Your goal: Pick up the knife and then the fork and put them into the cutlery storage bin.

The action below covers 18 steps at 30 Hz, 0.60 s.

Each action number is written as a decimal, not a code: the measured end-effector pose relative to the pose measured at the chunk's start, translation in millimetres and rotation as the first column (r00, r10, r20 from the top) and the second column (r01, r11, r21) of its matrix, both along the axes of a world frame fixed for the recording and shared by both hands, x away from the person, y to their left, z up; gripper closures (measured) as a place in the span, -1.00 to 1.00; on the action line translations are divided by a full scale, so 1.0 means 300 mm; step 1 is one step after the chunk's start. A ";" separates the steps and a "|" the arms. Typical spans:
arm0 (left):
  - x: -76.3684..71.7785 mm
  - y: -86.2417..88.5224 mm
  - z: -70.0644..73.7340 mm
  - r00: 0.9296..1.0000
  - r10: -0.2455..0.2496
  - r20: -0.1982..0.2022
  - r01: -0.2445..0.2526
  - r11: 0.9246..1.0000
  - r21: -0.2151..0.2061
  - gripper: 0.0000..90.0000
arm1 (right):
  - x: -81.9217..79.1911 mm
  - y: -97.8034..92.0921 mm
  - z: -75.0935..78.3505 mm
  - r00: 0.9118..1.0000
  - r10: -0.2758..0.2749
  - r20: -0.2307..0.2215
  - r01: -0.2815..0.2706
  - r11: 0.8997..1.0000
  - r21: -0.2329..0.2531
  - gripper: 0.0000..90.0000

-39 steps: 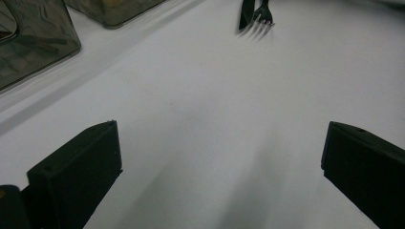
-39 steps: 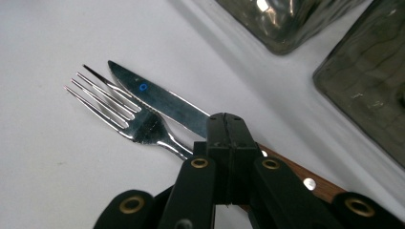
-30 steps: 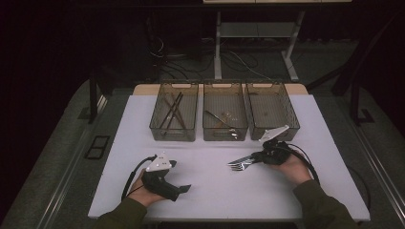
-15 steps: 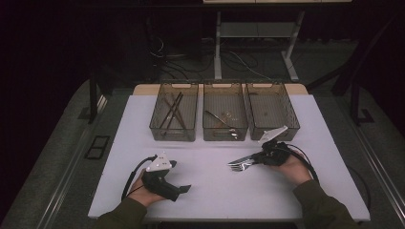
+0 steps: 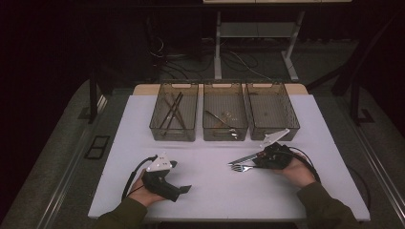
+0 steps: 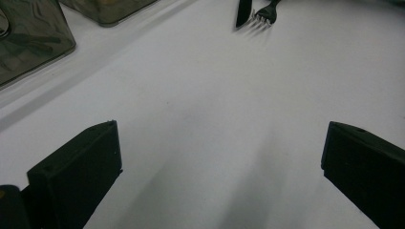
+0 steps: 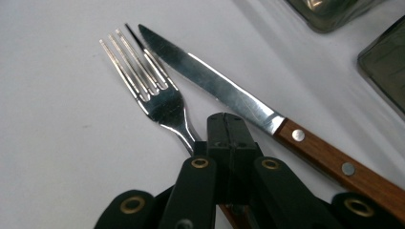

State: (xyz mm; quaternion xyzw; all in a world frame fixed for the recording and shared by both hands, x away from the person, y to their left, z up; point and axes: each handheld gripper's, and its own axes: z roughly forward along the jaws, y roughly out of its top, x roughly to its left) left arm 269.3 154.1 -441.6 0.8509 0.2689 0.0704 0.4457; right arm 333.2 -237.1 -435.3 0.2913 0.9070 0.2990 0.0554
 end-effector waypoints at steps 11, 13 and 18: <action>0.000 -0.004 -0.001 1.000 -0.007 -0.002 0.007 1.000 0.002 -1.00 | -0.009 -0.006 -0.005 1.000 0.006 0.020 -0.006 1.000 -0.016 1.00; 0.000 -0.003 -0.001 1.000 -0.009 -0.002 0.009 1.000 0.004 -1.00 | -0.004 -0.001 -0.008 1.000 0.009 0.011 -0.009 1.000 -0.016 1.00; 0.001 -0.003 -0.003 1.000 -0.010 -0.005 0.010 1.000 0.001 -1.00 | -0.016 -0.002 -0.005 1.000 0.028 -0.005 -0.028 0.999 -0.019 1.00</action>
